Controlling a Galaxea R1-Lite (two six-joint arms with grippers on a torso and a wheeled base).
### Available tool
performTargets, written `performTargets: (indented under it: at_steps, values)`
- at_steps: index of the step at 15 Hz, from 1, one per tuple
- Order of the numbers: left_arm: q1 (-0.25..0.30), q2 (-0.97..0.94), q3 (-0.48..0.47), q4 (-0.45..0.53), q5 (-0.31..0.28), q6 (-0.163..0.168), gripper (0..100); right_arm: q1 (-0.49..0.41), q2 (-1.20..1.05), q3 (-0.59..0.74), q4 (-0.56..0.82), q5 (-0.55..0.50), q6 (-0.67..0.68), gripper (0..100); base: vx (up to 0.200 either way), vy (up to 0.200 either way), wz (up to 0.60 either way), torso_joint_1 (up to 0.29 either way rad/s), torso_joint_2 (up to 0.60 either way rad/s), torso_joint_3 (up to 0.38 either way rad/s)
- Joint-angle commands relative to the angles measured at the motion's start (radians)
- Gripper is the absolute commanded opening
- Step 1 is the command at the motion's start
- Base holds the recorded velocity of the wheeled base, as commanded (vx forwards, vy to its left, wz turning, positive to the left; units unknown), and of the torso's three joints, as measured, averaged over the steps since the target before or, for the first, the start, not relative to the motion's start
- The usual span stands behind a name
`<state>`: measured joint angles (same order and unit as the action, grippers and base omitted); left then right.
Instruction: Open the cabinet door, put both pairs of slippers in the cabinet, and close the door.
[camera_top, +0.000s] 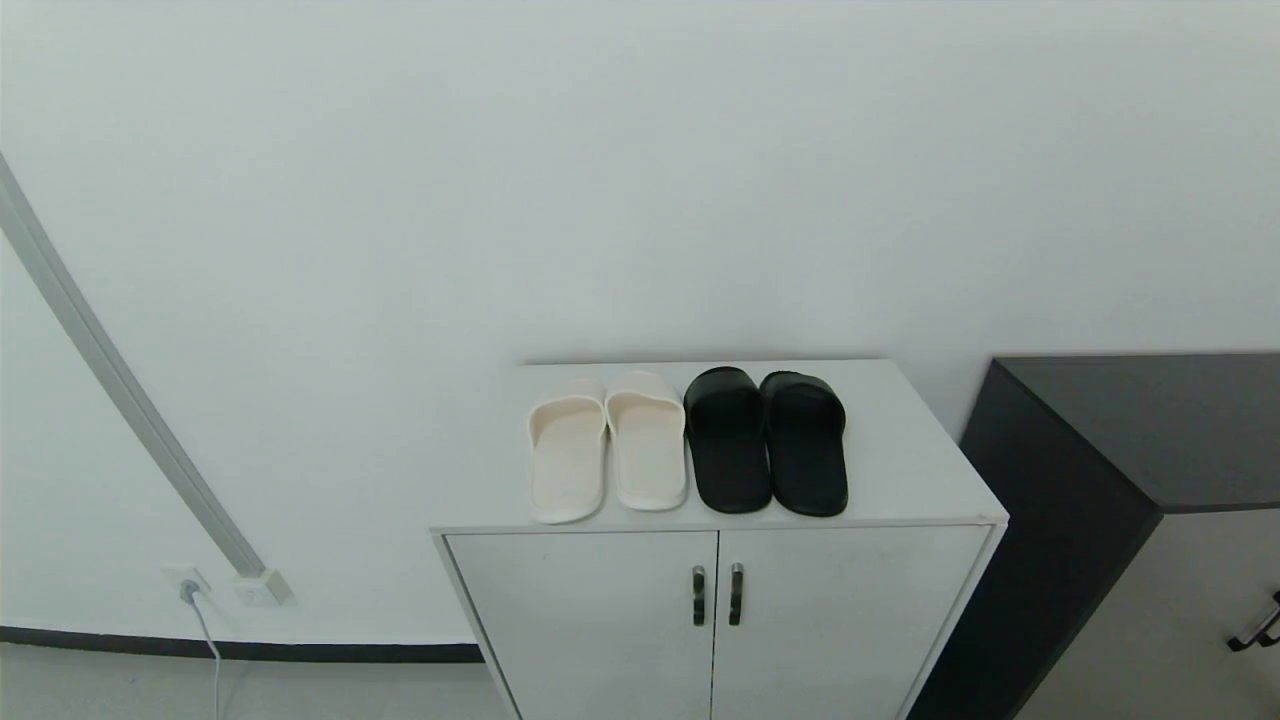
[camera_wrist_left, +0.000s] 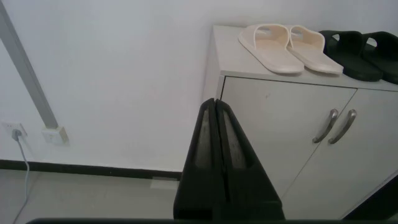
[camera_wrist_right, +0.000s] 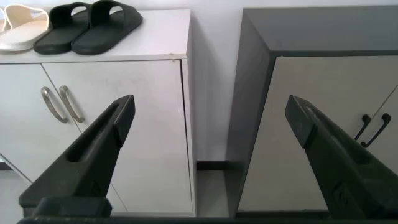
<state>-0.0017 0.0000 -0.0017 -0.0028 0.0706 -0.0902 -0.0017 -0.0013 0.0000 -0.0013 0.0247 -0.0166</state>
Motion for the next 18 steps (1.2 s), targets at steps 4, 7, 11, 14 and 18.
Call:
performTargets:
  at_steps: [4, 7, 11, 14, 18]
  values:
    - [0.000, 0.002, 0.000, 0.000, -0.003, 0.003, 0, 0.002, 0.001, 0.000, 0.001, 0.037, -0.023, 100, 0.000, 0.000, 0.00, 0.000, 0.00, 0.000]
    - [0.000, 0.002, 0.000, 0.000, -0.012, 0.012, 0, 0.005, 0.027, 0.000, 0.001, 0.037, -0.022, 100, 0.000, 0.000, 0.00, 0.000, 0.00, 0.000]
    - [0.000, 0.002, 0.000, 0.000, -0.012, 0.012, 0, 0.008, 0.053, -0.051, -0.009, 0.038, 0.010, 100, 0.000, 0.000, 0.00, 0.000, 0.00, 0.000]
    - [0.000, 0.002, 0.000, 0.000, -0.014, 0.021, 0, 0.034, 0.368, -0.264, 0.032, 0.169, 0.126, 100, 0.000, 0.000, 0.00, 0.000, 0.00, 0.000]
    - [0.000, 0.002, 0.000, 0.000, -0.015, 0.024, 0, 0.146, 0.751, -0.295, -0.207, 0.247, 0.109, 100, 0.000, 0.000, 0.00, 0.000, 0.00, 0.000]
